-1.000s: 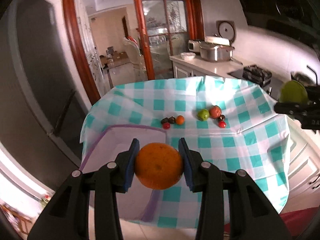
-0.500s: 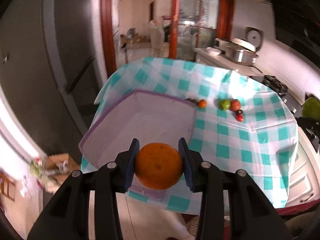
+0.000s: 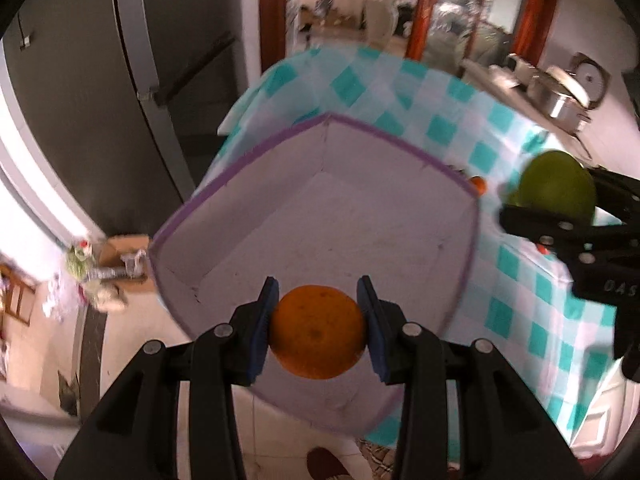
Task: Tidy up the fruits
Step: 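Carry the orange and pomelo to the box and release both inside, then grasp the red tomato with the right tool while the left tool grasps another orange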
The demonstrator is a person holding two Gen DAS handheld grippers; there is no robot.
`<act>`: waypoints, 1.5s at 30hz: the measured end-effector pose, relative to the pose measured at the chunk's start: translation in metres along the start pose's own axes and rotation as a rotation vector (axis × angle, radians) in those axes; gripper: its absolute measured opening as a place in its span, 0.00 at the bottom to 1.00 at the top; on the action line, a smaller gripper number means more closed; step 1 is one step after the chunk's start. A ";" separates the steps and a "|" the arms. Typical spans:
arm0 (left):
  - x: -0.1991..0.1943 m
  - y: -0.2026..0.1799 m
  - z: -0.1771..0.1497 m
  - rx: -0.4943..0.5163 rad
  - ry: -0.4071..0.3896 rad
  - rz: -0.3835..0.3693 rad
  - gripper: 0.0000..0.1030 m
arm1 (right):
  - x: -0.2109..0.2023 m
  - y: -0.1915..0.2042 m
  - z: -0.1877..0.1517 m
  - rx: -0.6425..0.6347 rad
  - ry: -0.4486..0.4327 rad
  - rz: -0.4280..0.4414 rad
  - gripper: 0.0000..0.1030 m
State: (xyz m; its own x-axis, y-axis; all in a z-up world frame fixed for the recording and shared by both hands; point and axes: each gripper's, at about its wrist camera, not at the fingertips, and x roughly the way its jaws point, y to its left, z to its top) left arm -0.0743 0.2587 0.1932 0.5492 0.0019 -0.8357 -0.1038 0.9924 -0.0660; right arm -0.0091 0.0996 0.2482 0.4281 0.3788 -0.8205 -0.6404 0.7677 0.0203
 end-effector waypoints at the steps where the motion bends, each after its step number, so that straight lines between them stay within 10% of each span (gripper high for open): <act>1: 0.010 0.002 0.004 -0.021 0.022 0.011 0.40 | 0.011 0.001 0.008 -0.013 0.010 0.013 0.60; 15: 0.170 0.034 0.038 -0.323 0.420 0.174 0.40 | 0.223 0.015 0.070 -0.194 0.477 0.063 0.60; 22: 0.204 0.045 0.032 -0.382 0.452 0.253 0.43 | 0.255 0.020 0.061 -0.195 0.525 0.043 0.60; 28: 0.188 0.027 0.045 -0.367 0.339 0.268 0.71 | 0.226 0.004 0.062 -0.133 0.432 0.065 0.64; 34: 0.120 -0.036 0.088 -0.269 -0.015 0.369 0.80 | 0.094 -0.056 0.067 0.031 -0.013 0.186 0.66; 37: 0.096 -0.092 0.114 -0.143 -0.166 0.295 0.91 | 0.019 -0.125 0.012 0.227 -0.303 0.095 0.82; 45: 0.101 -0.276 0.131 0.271 -0.258 -0.065 0.98 | 0.004 -0.291 -0.166 0.828 -0.141 -0.291 0.81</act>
State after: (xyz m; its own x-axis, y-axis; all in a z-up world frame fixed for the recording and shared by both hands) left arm 0.1186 0.0008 0.1984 0.7421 -0.0654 -0.6671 0.1421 0.9880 0.0612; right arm 0.0728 -0.2079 0.1437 0.6118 0.1289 -0.7805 0.1489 0.9502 0.2736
